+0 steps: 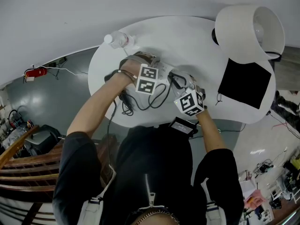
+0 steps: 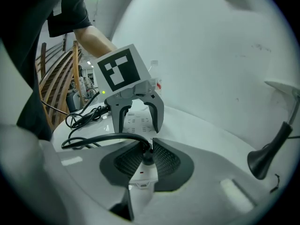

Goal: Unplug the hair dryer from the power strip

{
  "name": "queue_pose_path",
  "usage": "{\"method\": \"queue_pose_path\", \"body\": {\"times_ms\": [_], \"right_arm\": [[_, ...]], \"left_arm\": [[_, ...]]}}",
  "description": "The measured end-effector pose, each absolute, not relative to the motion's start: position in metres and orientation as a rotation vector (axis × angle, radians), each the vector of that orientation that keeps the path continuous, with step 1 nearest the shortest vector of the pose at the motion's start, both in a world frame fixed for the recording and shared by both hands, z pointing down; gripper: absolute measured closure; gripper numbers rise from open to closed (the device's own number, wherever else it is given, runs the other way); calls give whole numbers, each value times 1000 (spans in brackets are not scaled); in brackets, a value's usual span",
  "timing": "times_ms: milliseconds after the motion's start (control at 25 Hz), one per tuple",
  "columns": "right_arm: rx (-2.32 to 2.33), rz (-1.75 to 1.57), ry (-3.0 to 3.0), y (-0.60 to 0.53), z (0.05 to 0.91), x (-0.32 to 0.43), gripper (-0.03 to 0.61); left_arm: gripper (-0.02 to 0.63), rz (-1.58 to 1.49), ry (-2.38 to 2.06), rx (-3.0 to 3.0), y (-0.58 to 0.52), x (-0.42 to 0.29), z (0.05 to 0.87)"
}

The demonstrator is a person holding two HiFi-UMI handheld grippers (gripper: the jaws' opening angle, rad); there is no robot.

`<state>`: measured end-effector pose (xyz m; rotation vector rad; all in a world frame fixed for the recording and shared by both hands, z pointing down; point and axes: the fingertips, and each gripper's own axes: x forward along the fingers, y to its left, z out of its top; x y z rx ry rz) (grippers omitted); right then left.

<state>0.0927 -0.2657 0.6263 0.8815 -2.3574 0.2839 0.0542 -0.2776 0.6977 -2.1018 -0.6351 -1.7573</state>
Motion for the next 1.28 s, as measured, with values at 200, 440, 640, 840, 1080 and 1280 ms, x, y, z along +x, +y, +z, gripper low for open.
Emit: {"method": "queue_pose_path", "body": {"times_ms": [200, 440, 640, 840, 1080, 1280], "right_arm": [[888, 280, -2349, -266, 627, 93, 522], [893, 264, -2345, -264, 626, 93, 523], [908, 301, -2368, -267, 626, 94, 522], [907, 275, -2345, -266, 625, 93, 522], [940, 276, -2367, -268, 617, 93, 523], [940, 184, -2373, -281, 597, 91, 523]], "left_arm": [[193, -1759, -634, -2099, -278, 55, 699], [193, -1763, -631, -2097, -278, 54, 699], [195, -1761, -632, -2097, -278, 54, 698], [195, -1760, -628, -2098, -278, 54, 698], [193, -1761, -625, -2097, -278, 55, 699], [193, -1760, -627, -2097, -279, 53, 698]]}}
